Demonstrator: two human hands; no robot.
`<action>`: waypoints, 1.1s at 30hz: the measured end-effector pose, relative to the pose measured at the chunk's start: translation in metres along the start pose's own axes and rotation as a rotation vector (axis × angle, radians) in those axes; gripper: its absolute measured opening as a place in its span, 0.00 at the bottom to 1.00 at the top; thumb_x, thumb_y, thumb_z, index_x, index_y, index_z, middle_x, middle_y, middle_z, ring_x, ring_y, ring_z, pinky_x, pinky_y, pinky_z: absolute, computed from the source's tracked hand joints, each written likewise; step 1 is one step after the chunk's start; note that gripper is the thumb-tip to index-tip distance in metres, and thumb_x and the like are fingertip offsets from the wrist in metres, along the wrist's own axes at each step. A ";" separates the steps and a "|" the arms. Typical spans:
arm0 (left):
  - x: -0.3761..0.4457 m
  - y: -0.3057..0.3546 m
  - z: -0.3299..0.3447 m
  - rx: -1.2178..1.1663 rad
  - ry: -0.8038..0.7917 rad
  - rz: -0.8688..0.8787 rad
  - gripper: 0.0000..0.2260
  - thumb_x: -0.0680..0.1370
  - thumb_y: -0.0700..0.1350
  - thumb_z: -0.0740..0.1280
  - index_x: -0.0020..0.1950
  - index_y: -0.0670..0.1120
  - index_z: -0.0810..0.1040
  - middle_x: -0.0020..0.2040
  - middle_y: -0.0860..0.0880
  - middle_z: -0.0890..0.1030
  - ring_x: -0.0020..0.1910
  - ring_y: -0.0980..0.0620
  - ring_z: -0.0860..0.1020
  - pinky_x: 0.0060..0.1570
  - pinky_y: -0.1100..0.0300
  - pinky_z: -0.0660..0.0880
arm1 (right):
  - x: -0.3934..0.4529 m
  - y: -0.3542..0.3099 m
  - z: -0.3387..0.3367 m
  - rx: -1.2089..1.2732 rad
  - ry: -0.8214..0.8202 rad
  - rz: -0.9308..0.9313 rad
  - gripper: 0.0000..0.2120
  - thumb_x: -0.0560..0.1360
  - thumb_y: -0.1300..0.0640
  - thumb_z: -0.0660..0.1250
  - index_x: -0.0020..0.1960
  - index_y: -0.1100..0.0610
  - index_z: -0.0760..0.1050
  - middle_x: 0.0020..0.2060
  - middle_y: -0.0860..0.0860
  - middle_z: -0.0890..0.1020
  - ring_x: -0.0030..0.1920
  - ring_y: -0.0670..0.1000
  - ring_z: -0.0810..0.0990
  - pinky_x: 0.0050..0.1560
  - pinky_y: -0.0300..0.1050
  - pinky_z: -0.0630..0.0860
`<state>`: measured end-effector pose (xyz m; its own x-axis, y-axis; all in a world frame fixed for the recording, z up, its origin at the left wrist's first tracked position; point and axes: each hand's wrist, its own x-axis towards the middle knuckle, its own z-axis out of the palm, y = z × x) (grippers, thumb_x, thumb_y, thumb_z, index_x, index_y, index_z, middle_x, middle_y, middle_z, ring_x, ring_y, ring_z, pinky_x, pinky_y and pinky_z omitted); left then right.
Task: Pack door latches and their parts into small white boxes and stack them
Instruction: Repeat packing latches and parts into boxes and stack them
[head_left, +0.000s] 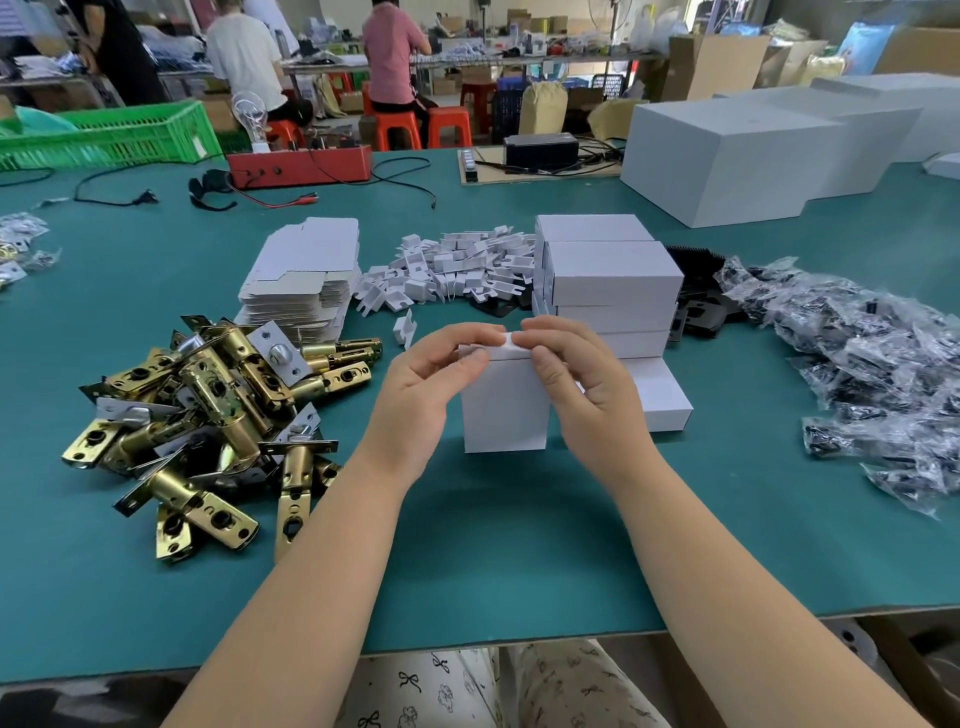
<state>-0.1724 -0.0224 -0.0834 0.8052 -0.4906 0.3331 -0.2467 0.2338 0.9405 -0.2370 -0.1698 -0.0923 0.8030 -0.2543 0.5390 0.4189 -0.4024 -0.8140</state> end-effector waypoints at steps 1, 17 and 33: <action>0.000 0.001 -0.001 -0.018 -0.011 -0.021 0.08 0.75 0.46 0.65 0.44 0.55 0.84 0.53 0.52 0.83 0.53 0.53 0.78 0.58 0.51 0.73 | -0.001 0.001 0.000 0.006 -0.006 0.003 0.09 0.78 0.59 0.61 0.54 0.50 0.78 0.58 0.44 0.76 0.60 0.38 0.73 0.56 0.30 0.68; 0.003 -0.008 -0.003 0.021 0.210 0.013 0.12 0.68 0.43 0.74 0.44 0.60 0.84 0.42 0.58 0.83 0.42 0.60 0.79 0.41 0.66 0.76 | -0.013 0.014 0.007 -0.216 -0.129 0.225 0.44 0.71 0.59 0.72 0.75 0.39 0.48 0.66 0.44 0.69 0.57 0.45 0.73 0.59 0.39 0.71; 0.012 -0.022 -0.001 -0.342 0.294 -0.443 0.06 0.81 0.43 0.63 0.52 0.45 0.79 0.40 0.46 0.83 0.38 0.49 0.83 0.36 0.53 0.80 | -0.015 0.004 0.002 -0.033 0.109 0.275 0.47 0.66 0.52 0.78 0.76 0.49 0.53 0.63 0.36 0.68 0.64 0.47 0.72 0.65 0.51 0.72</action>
<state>-0.1568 -0.0324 -0.0998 0.9180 -0.3624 -0.1609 0.2912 0.3406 0.8940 -0.2464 -0.1658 -0.1039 0.8335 -0.4497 0.3209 0.1767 -0.3334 -0.9261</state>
